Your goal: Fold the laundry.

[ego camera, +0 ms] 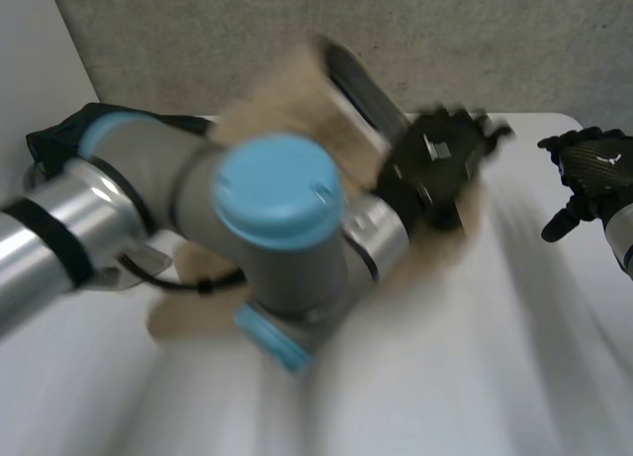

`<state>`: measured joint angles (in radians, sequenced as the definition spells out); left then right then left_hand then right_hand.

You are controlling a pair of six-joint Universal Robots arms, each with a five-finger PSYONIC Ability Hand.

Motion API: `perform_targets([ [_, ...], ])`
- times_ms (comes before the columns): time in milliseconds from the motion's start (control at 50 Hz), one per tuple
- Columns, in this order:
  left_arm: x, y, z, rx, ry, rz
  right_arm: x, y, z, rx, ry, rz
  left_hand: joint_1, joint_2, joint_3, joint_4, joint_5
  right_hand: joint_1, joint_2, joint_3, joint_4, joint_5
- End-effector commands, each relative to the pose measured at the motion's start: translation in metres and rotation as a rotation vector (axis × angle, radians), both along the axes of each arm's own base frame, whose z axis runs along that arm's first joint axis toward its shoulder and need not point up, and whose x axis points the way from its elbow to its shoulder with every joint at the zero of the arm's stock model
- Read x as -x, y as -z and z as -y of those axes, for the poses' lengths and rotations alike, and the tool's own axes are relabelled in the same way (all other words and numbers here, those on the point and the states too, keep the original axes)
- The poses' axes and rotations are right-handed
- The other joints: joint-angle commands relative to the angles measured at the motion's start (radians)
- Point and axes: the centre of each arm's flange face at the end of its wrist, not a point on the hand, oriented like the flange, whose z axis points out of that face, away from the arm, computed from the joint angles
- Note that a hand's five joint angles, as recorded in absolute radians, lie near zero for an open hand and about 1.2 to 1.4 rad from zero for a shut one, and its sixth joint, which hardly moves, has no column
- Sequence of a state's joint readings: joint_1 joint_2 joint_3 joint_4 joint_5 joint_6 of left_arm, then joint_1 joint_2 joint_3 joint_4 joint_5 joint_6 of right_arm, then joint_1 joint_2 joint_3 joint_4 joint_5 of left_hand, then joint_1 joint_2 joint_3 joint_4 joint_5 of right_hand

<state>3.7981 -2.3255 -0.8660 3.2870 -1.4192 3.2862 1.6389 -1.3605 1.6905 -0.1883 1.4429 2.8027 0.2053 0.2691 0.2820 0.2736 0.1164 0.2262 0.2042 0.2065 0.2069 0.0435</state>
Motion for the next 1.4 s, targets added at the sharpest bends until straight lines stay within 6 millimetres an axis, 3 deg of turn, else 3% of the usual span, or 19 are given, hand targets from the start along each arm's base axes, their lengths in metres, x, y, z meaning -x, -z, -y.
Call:
perform_targets([
  [20,-0.022,0.006,-0.005,-0.003,-0.08,0.151,-0.004,0.011,0.0,-0.033,-0.041,-0.013,-0.031,-0.095,-0.108,-0.099,-0.116,-0.052,-0.03,-0.032,-0.032,-0.043],
  [120,-0.062,-0.032,0.012,0.026,-0.224,0.129,-0.019,0.007,-0.009,-0.022,-0.159,-0.056,-0.031,-0.095,-0.108,-0.099,-0.116,-0.052,-0.03,-0.032,-0.032,-0.043],
  [220,-0.11,-0.037,0.01,-0.022,-0.34,0.188,-0.038,0.005,-0.033,-0.05,-0.342,-0.125,-0.031,-0.095,-0.108,-0.099,-0.116,-0.052,-0.03,-0.032,-0.032,-0.043],
  [320,-0.167,-0.005,-0.01,-0.179,-0.446,0.372,-0.051,0.022,-0.069,-0.173,-0.55,-0.25,0.017,-0.047,-0.06,-0.051,-0.069,-0.052,-0.03,-0.032,-0.032,-0.043],
  [400,-0.2,0.026,-0.031,-0.315,-0.48,0.511,-0.053,0.037,-0.089,-0.234,-0.666,-0.356,0.14,0.076,0.063,0.072,0.054,-0.02,0.002,0.0,-0.001,-0.012],
  [480,-0.217,0.049,-0.051,-0.409,-0.461,0.599,-0.053,0.051,-0.1,-0.249,-0.746,-0.441,0.167,0.103,0.09,0.098,0.081,0.147,0.169,0.167,0.167,0.156],
  [660,-0.226,0.065,-0.062,-0.427,-0.461,0.636,-0.055,0.067,-0.107,-0.271,-0.777,-0.453,0.164,0.1,0.087,0.095,0.078,0.233,0.255,0.252,0.252,0.241],
  [800,-0.224,0.078,-0.055,-0.36,-0.48,0.665,-0.058,0.083,-0.091,-0.206,-0.724,-0.426,0.214,0.15,0.137,0.145,0.128,1.169,1.191,1.189,1.189,1.177],
  [940,-0.221,0.09,-0.051,-0.308,-0.486,0.704,-0.059,0.082,-0.08,-0.183,-0.632,-0.336,0.334,0.27,0.257,0.265,0.248,1.17,1.192,1.19,1.189,1.178],
  [1160,-0.217,0.105,-0.042,-0.233,-0.502,0.779,-0.063,0.06,-0.077,-0.135,-0.522,-0.227,0.457,0.393,0.38,0.389,0.372,1.17,1.192,1.19,1.189,1.178],
  [1400,-0.212,0.109,-0.036,-0.222,-0.511,0.759,-0.061,0.058,-0.072,-0.139,-0.452,-0.224,1.191,1.127,1.114,1.123,1.105,1.17,1.192,1.19,1.189,1.178],
])
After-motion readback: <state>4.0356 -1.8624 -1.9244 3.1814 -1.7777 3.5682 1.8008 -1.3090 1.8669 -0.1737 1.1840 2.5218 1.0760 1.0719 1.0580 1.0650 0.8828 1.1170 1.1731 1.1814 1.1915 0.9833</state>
